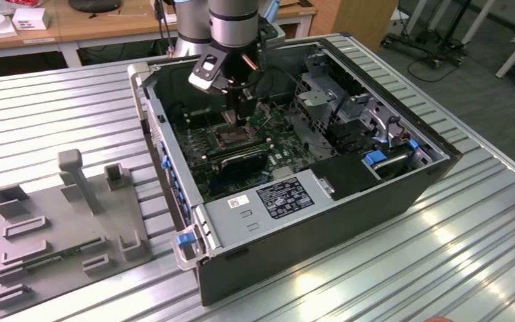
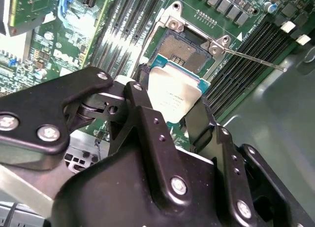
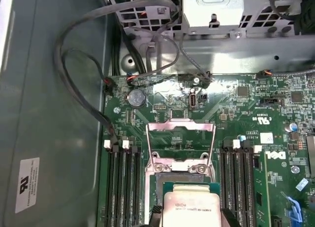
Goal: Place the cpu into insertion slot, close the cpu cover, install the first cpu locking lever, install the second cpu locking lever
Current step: 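Place the cpu into insertion slot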
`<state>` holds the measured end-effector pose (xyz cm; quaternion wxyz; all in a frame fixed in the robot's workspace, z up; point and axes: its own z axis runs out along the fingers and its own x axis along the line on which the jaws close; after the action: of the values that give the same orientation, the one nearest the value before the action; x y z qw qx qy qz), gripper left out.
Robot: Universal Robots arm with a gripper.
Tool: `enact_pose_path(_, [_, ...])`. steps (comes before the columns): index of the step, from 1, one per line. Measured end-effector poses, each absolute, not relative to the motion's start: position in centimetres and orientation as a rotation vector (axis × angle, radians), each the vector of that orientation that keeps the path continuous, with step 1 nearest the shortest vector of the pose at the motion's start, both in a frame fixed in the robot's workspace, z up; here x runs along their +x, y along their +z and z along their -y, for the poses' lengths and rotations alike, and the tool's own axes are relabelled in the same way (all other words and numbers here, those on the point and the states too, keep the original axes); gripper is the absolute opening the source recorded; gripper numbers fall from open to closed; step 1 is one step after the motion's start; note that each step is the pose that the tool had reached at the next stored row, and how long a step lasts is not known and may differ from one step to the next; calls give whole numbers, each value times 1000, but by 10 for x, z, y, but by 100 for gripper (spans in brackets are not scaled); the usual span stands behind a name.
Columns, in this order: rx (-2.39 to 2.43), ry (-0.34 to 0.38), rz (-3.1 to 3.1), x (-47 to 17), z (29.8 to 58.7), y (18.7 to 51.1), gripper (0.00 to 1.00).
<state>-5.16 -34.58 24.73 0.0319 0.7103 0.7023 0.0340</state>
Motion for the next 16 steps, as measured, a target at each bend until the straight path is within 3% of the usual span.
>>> enact_pose_path(16, [2178,149,-2152,-54,346,237,54])
